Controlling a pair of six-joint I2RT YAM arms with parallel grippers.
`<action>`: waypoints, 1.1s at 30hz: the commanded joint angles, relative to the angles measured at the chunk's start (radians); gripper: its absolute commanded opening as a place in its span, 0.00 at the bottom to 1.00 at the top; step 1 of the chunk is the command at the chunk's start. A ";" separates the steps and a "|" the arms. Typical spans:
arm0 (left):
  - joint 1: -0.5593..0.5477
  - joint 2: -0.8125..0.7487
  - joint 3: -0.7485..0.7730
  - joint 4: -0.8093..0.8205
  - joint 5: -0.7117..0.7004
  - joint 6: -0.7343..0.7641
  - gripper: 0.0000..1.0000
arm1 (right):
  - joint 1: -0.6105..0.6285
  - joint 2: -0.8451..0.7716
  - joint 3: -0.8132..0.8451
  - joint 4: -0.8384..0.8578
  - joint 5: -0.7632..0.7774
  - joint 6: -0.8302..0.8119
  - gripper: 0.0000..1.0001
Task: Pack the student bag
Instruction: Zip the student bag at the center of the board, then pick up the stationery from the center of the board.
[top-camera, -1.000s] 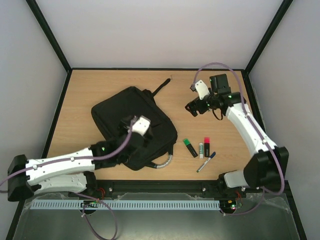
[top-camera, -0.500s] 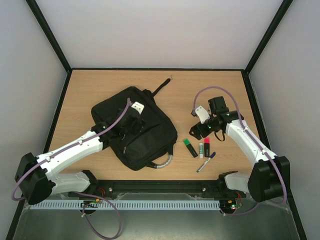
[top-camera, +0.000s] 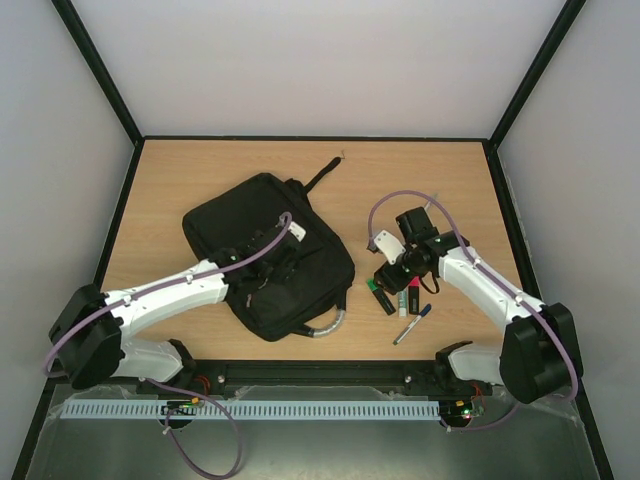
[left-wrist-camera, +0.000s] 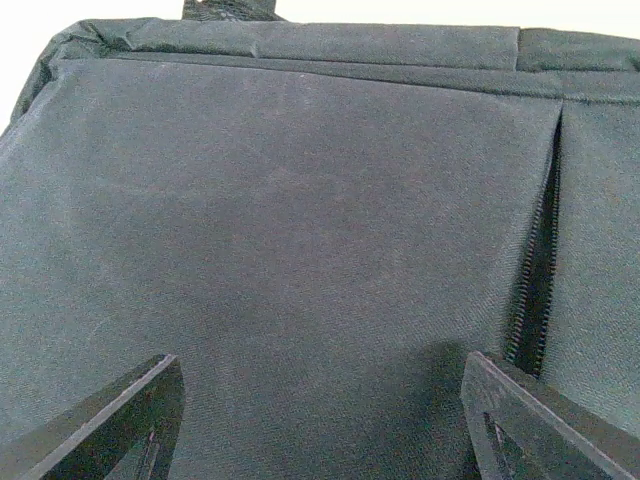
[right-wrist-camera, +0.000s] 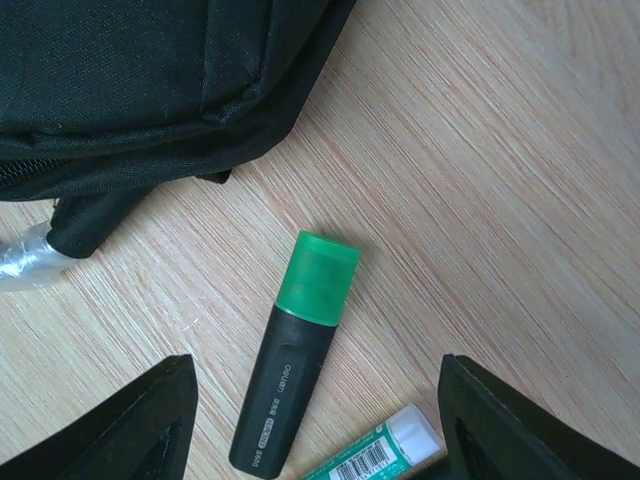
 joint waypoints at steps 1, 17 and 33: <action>-0.044 0.028 -0.019 -0.024 -0.065 0.036 0.79 | 0.018 0.018 -0.019 -0.006 0.015 0.012 0.66; -0.150 0.018 -0.068 -0.046 -0.209 0.053 0.78 | 0.021 0.006 -0.050 0.004 0.023 0.027 0.65; -0.155 0.201 0.067 -0.081 -0.349 0.061 0.26 | 0.045 0.058 -0.098 0.015 0.027 0.035 0.63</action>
